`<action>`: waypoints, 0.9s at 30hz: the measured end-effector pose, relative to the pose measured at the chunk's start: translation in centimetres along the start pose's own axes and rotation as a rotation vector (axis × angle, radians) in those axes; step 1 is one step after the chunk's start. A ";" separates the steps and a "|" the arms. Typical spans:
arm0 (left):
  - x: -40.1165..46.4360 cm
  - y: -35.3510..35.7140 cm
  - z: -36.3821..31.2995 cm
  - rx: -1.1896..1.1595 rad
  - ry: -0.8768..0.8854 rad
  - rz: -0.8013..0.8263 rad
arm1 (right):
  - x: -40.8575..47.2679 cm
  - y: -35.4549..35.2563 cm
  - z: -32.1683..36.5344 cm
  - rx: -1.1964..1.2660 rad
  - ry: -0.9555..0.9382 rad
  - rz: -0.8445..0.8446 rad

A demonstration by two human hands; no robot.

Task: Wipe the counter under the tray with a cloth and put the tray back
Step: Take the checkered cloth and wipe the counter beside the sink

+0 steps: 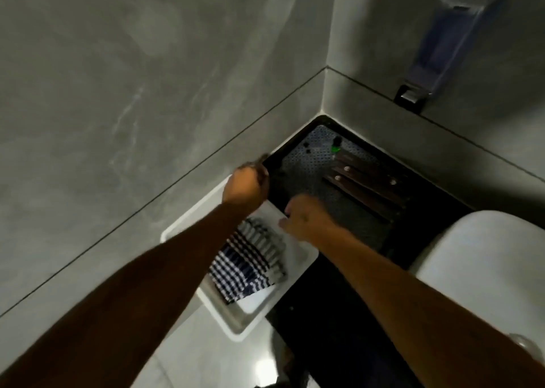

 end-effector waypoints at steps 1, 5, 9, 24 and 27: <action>-2.2 -0.7 1.6 -0.013 -0.041 0.014 | -0.9 2.3 1.9 0.002 -0.051 0.030; -8.5 -0.4 8.2 0.279 -0.217 0.267 | -3.2 8.7 4.4 -0.157 -0.145 0.004; -11.2 0.0 12.8 0.466 -0.320 0.427 | -2.5 10.9 2.9 -0.109 0.054 -0.041; -9.6 -4.5 2.7 -0.364 -0.264 0.538 | -6.5 1.6 1.1 0.526 0.074 -0.042; -10.0 -6.2 -5.9 -0.393 -0.138 0.586 | -10.2 -4.4 -2.3 0.648 0.047 -0.178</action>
Point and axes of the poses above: each hand's wrist, its own x-axis towards the middle knuckle, its own y-axis out of the palm, z = x × y, the point moved 9 cm from there along x, towards the middle knuckle, and after that the axes turned 11 degrees about -z, right-handed, at the moved point
